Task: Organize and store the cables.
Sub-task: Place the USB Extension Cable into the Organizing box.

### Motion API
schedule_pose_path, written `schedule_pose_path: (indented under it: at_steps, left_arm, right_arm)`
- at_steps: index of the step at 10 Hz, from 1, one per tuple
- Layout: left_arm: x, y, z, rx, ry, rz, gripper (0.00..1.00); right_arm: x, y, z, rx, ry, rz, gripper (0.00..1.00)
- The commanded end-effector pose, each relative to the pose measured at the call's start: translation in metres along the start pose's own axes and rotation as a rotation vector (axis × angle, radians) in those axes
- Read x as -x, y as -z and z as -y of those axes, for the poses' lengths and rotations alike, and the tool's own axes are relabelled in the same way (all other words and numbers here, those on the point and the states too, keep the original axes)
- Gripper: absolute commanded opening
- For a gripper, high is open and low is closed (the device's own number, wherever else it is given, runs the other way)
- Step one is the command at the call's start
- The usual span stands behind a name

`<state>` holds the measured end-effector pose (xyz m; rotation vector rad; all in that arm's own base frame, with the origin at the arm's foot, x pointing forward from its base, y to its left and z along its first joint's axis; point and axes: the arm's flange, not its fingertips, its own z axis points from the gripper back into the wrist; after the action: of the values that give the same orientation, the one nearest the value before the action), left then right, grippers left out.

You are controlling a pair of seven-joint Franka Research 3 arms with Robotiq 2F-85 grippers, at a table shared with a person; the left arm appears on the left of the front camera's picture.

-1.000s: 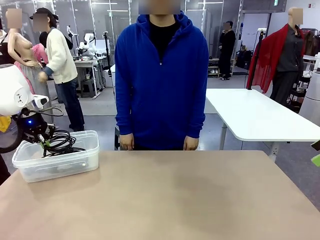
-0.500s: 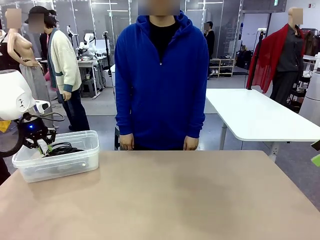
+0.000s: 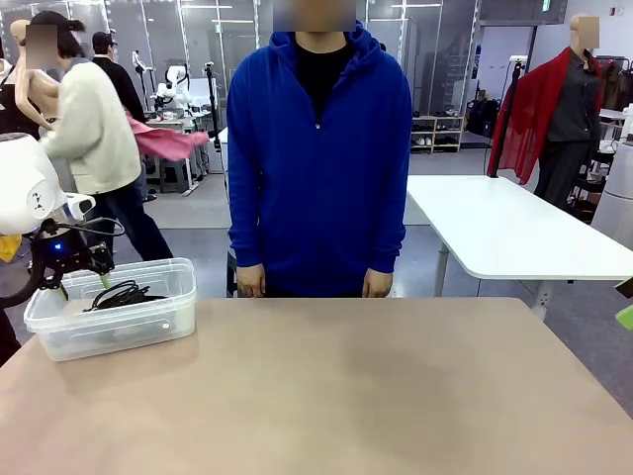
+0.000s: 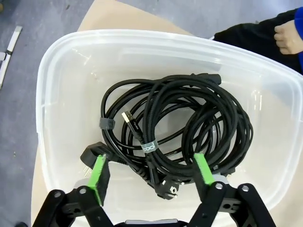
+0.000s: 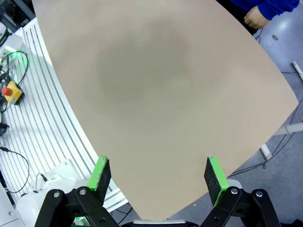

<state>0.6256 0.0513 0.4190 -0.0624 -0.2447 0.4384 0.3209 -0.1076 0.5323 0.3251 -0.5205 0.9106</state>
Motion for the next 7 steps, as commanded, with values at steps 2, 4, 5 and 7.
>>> schedule_pose_path:
  at_steps: [2, 4, 5, 7]
  left_arm:
    - [0.015, -0.008, 0.0, -0.01, 0.018, 0.042, 1.0]
    - [0.003, -0.007, 0.001, -0.005, 0.012, 0.01, 1.0]
    - [0.003, -0.007, 0.001, -0.005, 0.012, 0.01, 1.0]
    - [0.003, -0.007, 0.001, -0.005, 0.012, 0.01, 1.0]
  right_arm:
    - [-0.001, 0.001, 0.0, -0.002, -0.001, 0.007, 1.0]
    - [-0.001, 0.001, 0.0, -0.002, -0.001, 0.007, 1.0]
    - [-0.001, 0.001, 0.0, -0.002, -0.001, 0.007, 1.0]
    - [-0.001, 0.001, 0.0, -0.002, -0.001, 0.007, 1.0]
